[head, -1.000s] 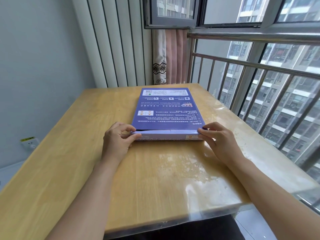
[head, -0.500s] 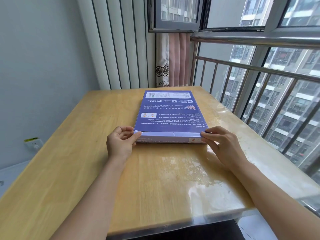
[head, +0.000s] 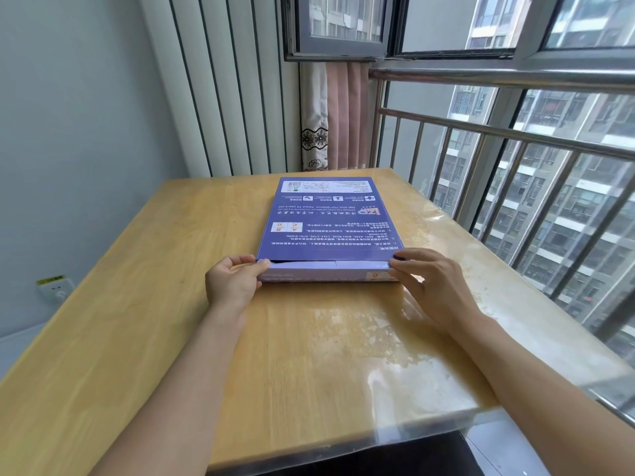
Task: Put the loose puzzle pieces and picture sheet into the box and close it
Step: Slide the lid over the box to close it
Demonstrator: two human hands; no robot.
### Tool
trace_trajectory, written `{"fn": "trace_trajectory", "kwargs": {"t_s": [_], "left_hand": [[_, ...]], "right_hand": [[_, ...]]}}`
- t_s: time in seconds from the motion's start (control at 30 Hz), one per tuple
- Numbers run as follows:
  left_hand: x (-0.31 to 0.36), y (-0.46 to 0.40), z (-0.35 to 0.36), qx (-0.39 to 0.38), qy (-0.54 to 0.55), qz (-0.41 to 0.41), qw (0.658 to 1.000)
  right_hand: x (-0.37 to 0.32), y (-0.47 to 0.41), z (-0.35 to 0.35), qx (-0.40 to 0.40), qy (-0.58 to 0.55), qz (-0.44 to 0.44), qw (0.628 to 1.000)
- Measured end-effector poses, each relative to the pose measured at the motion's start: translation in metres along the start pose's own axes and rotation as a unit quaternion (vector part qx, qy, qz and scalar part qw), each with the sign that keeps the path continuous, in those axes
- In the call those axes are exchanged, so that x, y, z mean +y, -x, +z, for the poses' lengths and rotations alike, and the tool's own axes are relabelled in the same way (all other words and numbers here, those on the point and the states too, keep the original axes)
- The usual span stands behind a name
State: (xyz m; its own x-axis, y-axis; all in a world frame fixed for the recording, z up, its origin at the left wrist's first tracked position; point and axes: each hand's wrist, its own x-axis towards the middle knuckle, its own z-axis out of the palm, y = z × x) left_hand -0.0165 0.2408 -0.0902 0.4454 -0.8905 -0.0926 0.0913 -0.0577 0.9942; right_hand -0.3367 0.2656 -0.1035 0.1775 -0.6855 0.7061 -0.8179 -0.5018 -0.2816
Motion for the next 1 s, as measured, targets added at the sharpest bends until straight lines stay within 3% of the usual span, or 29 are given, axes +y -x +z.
{"fn": "trace_trajectory", "kwargs": {"t_s": [0.23,0.43,0.6,1.0], "left_hand": [[0.0,-0.003,-0.004,-0.023,0.002,-0.014,1.0],[0.0,-0.007,-0.004,-0.037,0.001,-0.04,0.999],[0.0,-0.005,-0.003,-0.027,0.0,-0.023,0.999],[-0.004,-0.002,-0.002,-0.032,0.026,0.001,0.999]], "right_hand": [[-0.005,-0.004,-0.005,-0.021,-0.016,0.028,0.999],[-0.016,-0.011,-0.008,-0.054,0.093,-0.05,0.993],[-0.046,-0.027,0.015,-0.13,0.057,-0.1,0.985],[-0.048,-0.025,0.033,-0.067,0.015,-0.066,0.995]]}}
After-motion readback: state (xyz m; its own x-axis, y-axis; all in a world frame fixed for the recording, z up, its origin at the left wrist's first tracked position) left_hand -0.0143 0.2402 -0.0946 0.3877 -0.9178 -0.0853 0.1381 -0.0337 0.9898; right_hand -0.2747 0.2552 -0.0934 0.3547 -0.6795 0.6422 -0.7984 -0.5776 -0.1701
